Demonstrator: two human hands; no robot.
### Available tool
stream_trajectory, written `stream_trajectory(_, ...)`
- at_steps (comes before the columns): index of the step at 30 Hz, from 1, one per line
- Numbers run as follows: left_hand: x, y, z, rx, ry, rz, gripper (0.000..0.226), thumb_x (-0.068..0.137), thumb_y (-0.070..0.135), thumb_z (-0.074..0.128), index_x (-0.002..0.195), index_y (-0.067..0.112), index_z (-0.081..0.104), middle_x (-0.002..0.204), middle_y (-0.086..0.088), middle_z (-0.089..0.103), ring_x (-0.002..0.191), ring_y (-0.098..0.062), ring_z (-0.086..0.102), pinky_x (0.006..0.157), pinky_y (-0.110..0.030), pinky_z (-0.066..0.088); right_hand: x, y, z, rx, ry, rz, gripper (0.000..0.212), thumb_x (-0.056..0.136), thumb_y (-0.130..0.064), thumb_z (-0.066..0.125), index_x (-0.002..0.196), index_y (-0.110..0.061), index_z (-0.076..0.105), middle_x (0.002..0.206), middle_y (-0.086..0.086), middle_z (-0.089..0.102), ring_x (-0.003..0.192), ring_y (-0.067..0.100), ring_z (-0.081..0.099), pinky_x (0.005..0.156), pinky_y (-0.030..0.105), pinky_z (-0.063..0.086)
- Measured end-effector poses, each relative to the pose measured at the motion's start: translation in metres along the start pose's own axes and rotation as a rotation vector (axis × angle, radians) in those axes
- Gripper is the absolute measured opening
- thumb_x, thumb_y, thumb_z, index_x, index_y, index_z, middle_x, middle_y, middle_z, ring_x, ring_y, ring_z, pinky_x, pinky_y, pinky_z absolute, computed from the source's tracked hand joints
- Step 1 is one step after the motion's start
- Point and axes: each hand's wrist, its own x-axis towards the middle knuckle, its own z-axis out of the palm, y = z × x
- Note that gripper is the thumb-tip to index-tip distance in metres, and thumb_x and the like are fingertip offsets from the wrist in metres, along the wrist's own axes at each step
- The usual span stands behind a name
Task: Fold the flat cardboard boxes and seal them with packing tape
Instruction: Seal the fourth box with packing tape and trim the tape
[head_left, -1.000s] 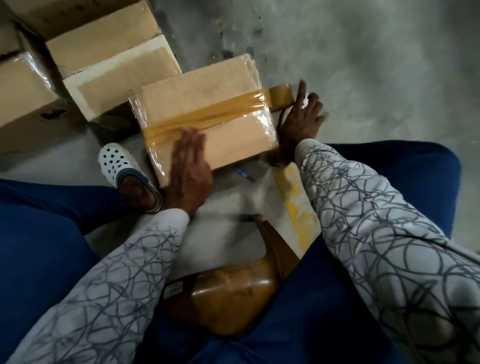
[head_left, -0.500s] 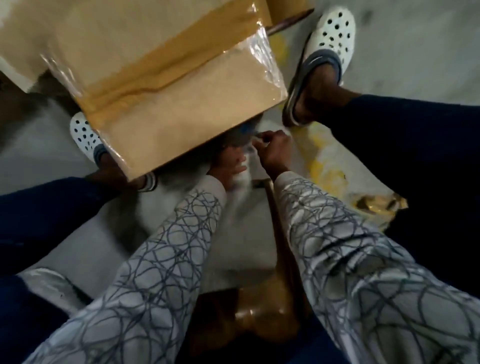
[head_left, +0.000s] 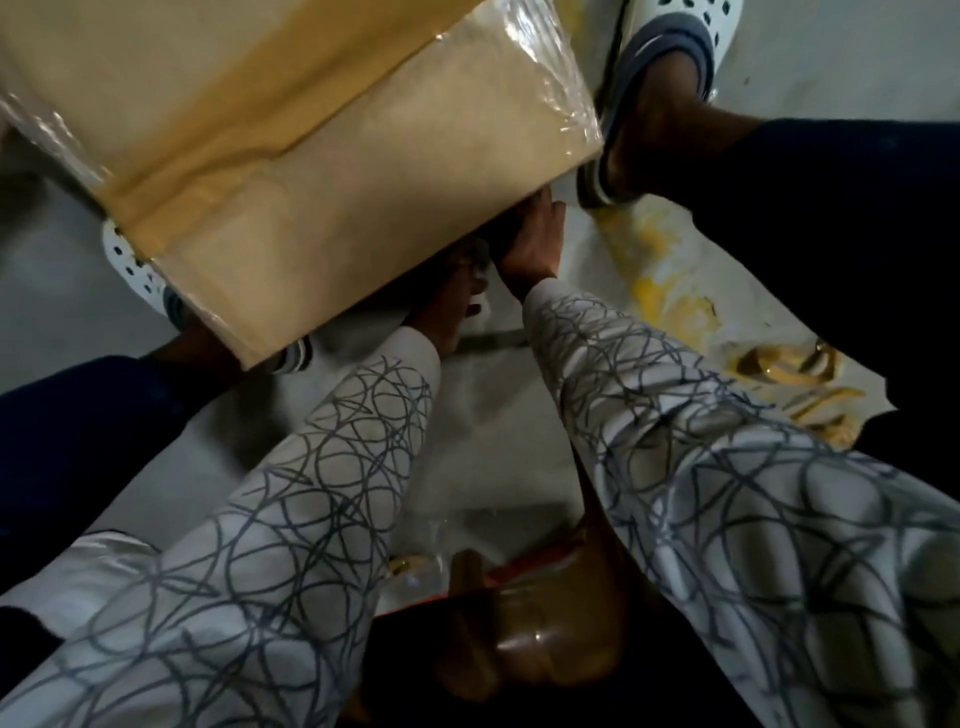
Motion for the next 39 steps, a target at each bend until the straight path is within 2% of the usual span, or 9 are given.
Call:
stream_trajectory(3,-0.027,0.002,-0.001,-0.077,0.031,-0.060,0.035,0.104,0.038,0.039,0.128,0.021,0.058,0.107,0.002,0.059,0.092,-0.014,0.055,0.073,-0.031,0.048,-0.020,0.000,-0.021,0.165,-0.140,0.089,0.026,0.089,-0.028,0.062,0.111,-0.017,0.070,0.112,0.010,0.069,0.105,0.032,0.061,0.088,0.036,0.045)
stream_trajectory(7,-0.075,0.001,-0.005,-0.050,0.052,-0.094,0.022,0.097,0.039,0.053,0.108,0.023,0.065,0.085,0.005,0.058,0.075,-0.016,0.053,0.058,-0.027,0.045,-0.068,-0.001,-0.063,0.711,-0.129,0.442,0.018,0.070,-0.024,0.081,0.084,-0.024,0.070,0.078,-0.004,0.071,0.068,0.015,0.068,0.063,0.026,0.058)
stream_trajectory(11,-0.118,-0.013,-0.009,0.036,0.084,0.010,0.030,0.084,0.040,0.072,0.100,0.016,0.074,0.095,-0.002,0.074,0.078,-0.019,0.060,0.067,-0.030,0.047,-0.106,-0.004,-0.101,0.890,-0.252,0.420,0.020,0.089,-0.009,0.063,0.078,-0.025,0.065,0.081,0.002,0.067,0.078,0.019,0.063,0.087,0.039,0.058)
stream_trajectory(17,-0.192,0.006,-0.023,0.085,0.142,0.332,0.013,0.088,0.020,0.071,0.100,0.014,0.074,0.089,-0.004,0.071,0.075,-0.016,0.065,0.063,-0.026,0.043,-0.145,-0.062,-0.179,0.739,-0.402,0.035,0.020,0.090,-0.012,0.066,0.075,-0.025,0.065,0.064,-0.016,0.060,0.056,-0.003,0.054,0.051,0.010,0.038)
stream_trajectory(22,-0.240,0.038,-0.052,0.417,0.239,0.613,0.020,0.087,0.012,0.070,0.106,0.012,0.076,0.094,-0.006,0.071,0.085,-0.019,0.063,0.064,-0.021,0.048,-0.161,-0.091,-0.230,0.526,-0.314,-0.262,0.006,0.072,-0.023,0.076,0.071,-0.025,0.071,0.092,0.008,0.076,0.089,0.022,0.073,0.085,0.040,0.059)
stream_trajectory(26,-0.271,0.074,-0.071,0.859,0.257,0.815,0.013,0.085,0.030,0.074,0.096,0.024,0.077,0.100,0.000,0.073,0.093,-0.019,0.064,0.083,-0.030,0.049,-0.175,-0.086,-0.286,0.224,-0.253,-0.424,0.016,0.081,-0.019,0.078,0.097,-0.019,0.077,0.093,-0.004,0.072,0.089,0.008,0.064,0.070,0.007,0.044)
stream_trajectory(29,-0.285,0.100,-0.071,1.019,0.357,0.968,0.013,0.083,0.039,0.075,0.091,0.028,0.075,0.097,0.003,0.073,0.094,-0.019,0.064,0.086,-0.037,0.051,-0.177,-0.077,-0.308,0.083,-0.243,-0.493,0.023,0.084,-0.023,0.079,0.105,-0.015,0.078,0.094,0.000,0.074,0.086,0.008,0.064,0.067,0.008,0.045)
stream_trajectory(34,-0.276,0.124,-0.054,1.217,0.584,1.139,0.029,0.089,0.045,0.065,0.114,0.031,0.068,0.115,0.001,0.068,0.114,-0.025,0.051,0.093,-0.041,0.036,-0.153,-0.065,-0.315,-0.004,-0.159,-0.458,0.033,0.090,-0.041,0.070,0.105,-0.013,0.078,0.100,0.008,0.075,0.093,0.024,0.068,0.076,0.025,0.042)
stream_trajectory(39,-0.228,0.142,-0.032,1.176,0.487,0.781,0.058,0.091,0.046,0.061,0.141,0.021,0.048,0.143,-0.009,0.051,0.133,-0.034,0.040,0.107,-0.047,0.034,-0.101,-0.043,-0.298,0.184,0.128,-0.047,0.037,0.089,-0.037,0.058,0.108,-0.008,0.072,0.106,0.015,0.071,0.100,0.034,0.066,0.075,0.027,0.043)
